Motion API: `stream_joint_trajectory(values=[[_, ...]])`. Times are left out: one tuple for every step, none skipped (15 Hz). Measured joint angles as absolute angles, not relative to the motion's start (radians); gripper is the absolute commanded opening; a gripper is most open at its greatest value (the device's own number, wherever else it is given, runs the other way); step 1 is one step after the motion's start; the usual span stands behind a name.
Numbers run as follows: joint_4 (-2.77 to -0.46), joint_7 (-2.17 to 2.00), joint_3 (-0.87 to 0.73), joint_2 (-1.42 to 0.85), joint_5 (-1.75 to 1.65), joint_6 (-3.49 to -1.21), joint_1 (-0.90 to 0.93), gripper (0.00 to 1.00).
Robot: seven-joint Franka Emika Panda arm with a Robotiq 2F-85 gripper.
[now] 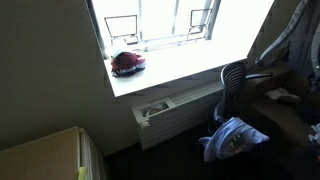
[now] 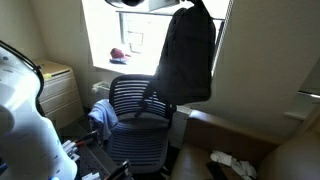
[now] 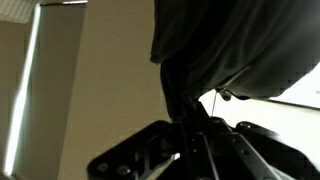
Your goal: Remove the bag and the shirt from the chair and put them on the couch
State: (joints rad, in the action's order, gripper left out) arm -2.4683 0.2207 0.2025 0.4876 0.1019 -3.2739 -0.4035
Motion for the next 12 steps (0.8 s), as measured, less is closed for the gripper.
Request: stream_joint_trajectory(values=[[-2.463, 0.213, 0.241, 0.538, 0.101, -3.247, -0.474, 0.01], [-2.453, 0.201, 0.279, 0.590, 0.100, -3.215, -0.546, 0.01], [-2.440, 0.187, 0.311, 0.639, 0.099, -3.177, -0.612, 0.01], [-2.423, 0.171, 0.339, 0.692, 0.097, -3.132, -0.676, 0.01], [-2.411, 0.134, 0.352, 0.738, 0.062, -3.093, -0.728, 0.01], [-2.406, 0.081, 0.354, 0.781, 0.013, -3.057, -0.767, 0.01], [-2.406, 0.040, 0.349, 0.813, -0.020, -3.020, -0.790, 0.01], [-2.410, 0.006, 0.339, 0.835, -0.043, -2.982, -0.800, 0.01], [-2.419, -0.021, 0.326, 0.848, -0.058, -2.942, -0.800, 0.01], [-2.433, -0.042, 0.314, 0.853, -0.071, -2.903, -0.794, 0.01], [-2.455, -0.060, 0.304, 0.853, -0.080, -2.866, -0.781, 0.01], [-2.486, -0.075, 0.298, 0.853, -0.085, -2.828, -0.761, 0.01]])
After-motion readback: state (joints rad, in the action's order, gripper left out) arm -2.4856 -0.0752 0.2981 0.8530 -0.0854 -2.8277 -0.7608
